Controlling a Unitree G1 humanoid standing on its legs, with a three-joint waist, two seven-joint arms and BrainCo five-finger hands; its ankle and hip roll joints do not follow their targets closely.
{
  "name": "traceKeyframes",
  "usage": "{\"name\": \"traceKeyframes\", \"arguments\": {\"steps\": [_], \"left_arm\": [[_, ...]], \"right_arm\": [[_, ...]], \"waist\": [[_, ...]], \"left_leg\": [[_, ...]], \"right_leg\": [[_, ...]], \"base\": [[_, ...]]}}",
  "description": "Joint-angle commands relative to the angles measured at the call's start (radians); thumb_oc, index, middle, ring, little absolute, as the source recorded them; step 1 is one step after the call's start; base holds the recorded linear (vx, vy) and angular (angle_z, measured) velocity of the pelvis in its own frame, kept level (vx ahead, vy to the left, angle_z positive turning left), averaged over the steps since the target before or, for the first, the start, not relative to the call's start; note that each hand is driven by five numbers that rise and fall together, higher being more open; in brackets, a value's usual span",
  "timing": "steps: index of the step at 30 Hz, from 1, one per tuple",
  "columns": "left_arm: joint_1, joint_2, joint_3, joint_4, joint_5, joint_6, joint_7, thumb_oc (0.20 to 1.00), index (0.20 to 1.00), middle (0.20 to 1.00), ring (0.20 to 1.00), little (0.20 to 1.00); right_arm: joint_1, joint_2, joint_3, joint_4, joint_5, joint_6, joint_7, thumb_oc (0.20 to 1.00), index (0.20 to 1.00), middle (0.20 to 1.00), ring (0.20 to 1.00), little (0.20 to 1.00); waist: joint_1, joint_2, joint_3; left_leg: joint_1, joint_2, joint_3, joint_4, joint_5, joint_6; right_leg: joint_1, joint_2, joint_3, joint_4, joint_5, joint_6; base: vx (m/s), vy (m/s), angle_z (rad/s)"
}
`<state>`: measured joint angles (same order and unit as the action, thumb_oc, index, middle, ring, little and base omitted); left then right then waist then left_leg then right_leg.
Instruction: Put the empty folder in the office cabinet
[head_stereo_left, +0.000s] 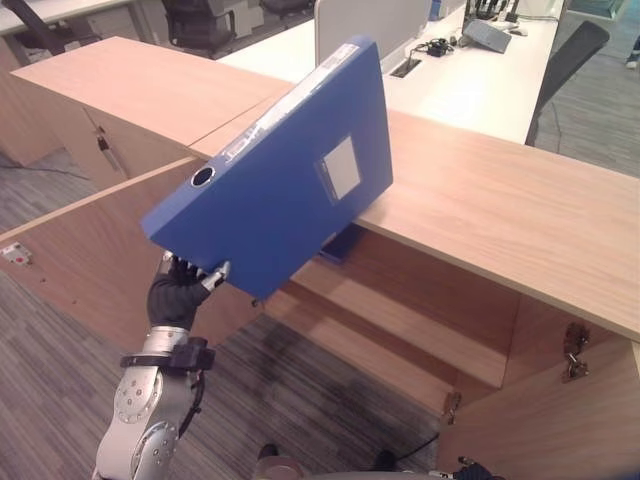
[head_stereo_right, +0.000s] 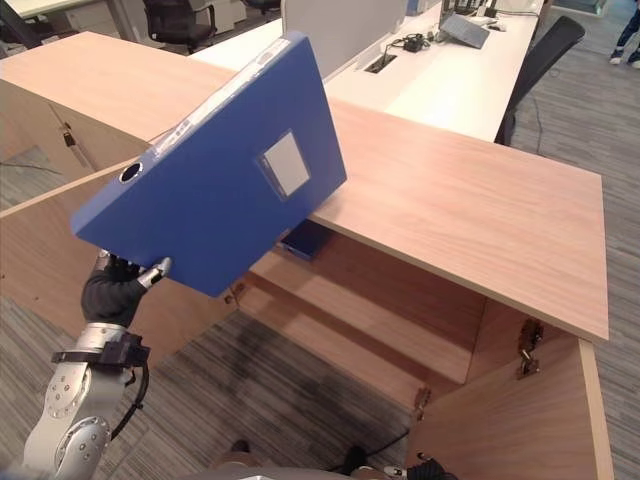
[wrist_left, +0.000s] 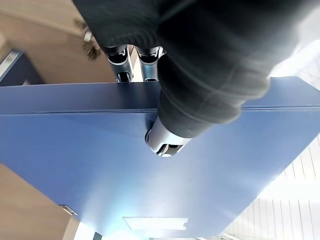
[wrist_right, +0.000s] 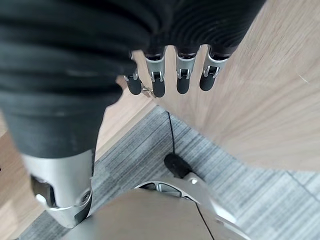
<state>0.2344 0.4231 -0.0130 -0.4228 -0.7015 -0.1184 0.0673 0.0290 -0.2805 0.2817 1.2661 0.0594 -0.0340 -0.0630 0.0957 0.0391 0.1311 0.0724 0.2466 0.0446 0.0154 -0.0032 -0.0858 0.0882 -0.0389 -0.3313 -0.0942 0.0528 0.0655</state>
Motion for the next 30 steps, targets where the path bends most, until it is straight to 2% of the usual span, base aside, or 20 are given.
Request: {"name": "traceKeyframes", "arguments": {"steps": [1, 8, 17, 22, 24, 30], "left_arm": [[-0.032, -0.008, 0.012, -0.097, -0.065, -0.051, -0.032, 0.2, 0.2, 0.2, 0.2, 0.2], [-0.072, 0.009, 0.018, -0.137, -0.123, -0.083, -0.071, 0.2, 0.2, 0.2, 0.2, 0.2], [-0.158, -0.015, -0.061, -0.153, -0.222, -0.1, -0.091, 0.2, 0.2, 0.2, 0.2, 0.2], [-0.174, -0.011, -0.133, -0.136, -0.259, -0.075, -0.104, 0.2, 0.2, 0.2, 0.2, 0.2], [-0.184, 0.001, -0.201, -0.115, -0.294, -0.039, -0.121, 0.2, 0.2, 0.2, 0.2, 0.2], [-0.208, 0.039, -0.313, -0.09, -0.354, 0.013, -0.155, 0.2, 0.2, 0.2, 0.2, 0.2]], "right_arm": [[-0.041, 0.064, 0.065, 0.053, 0.004, -0.001, 0.025, 1.0, 1.0, 1.0, 1.0, 1.0], [-0.031, 0.072, 0.069, 0.055, -0.006, -0.009, 0.031, 1.0, 1.0, 1.0, 1.0, 1.0], [-0.045, 0.081, 0.096, 0.054, -0.018, -0.013, 0.033, 1.0, 1.0, 1.0, 1.0, 1.0], [-0.043, 0.084, 0.104, 0.057, -0.026, -0.011, 0.03, 1.0, 1.0, 1.0, 1.0, 1.0], [-0.046, 0.082, 0.11, 0.063, -0.037, -0.007, 0.03, 1.0, 1.0, 1.0, 1.0, 1.0], [-0.054, 0.083, 0.119, 0.068, -0.05, -0.004, 0.024, 1.0, 1.0, 1.0, 1.0, 1.0]], "waist": [[-0.015, -0.062, 0.009], [-0.019, -0.062, 0.008], [-0.027, -0.064, 0.003], [-0.036, -0.065, 0.0], [-0.044, -0.063, -0.003], [-0.058, -0.06, -0.006]], "left_leg": [[-0.022, -0.035, 0.005, 0.035, 0.037, -0.038], [-0.02, -0.035, 0.005, 0.032, 0.035, -0.039], [-0.017, -0.037, 0.01, 0.028, 0.034, -0.039], [-0.015, -0.036, 0.012, 0.026, 0.033, -0.037], [-0.011, -0.037, 0.016, 0.024, 0.032, -0.036], [-0.005, -0.038, 0.023, 0.02, 0.031, -0.033]], "right_leg": [[0.076, 0.043, -0.002, 0.007, -0.11, -0.026], [0.078, 0.045, 0.003, 0.007, -0.112, -0.025], [0.079, 0.047, 0.009, 0.007, -0.111, -0.025], [0.079, 0.048, 0.013, 0.007, -0.11, -0.023], [0.079, 0.049, 0.017, 0.007, -0.11, -0.023], [0.077, 0.05, 0.026, 0.007, -0.108, -0.019]], "base": [[0.0, 0.0, 0.0], [0.0, 0.0, 0.0], [0.0, 0.0, 0.0], [0.0, -0.001, -0.02], [0.0, 0.0, 0.0], [0.0, 0.001, -0.02]]}}
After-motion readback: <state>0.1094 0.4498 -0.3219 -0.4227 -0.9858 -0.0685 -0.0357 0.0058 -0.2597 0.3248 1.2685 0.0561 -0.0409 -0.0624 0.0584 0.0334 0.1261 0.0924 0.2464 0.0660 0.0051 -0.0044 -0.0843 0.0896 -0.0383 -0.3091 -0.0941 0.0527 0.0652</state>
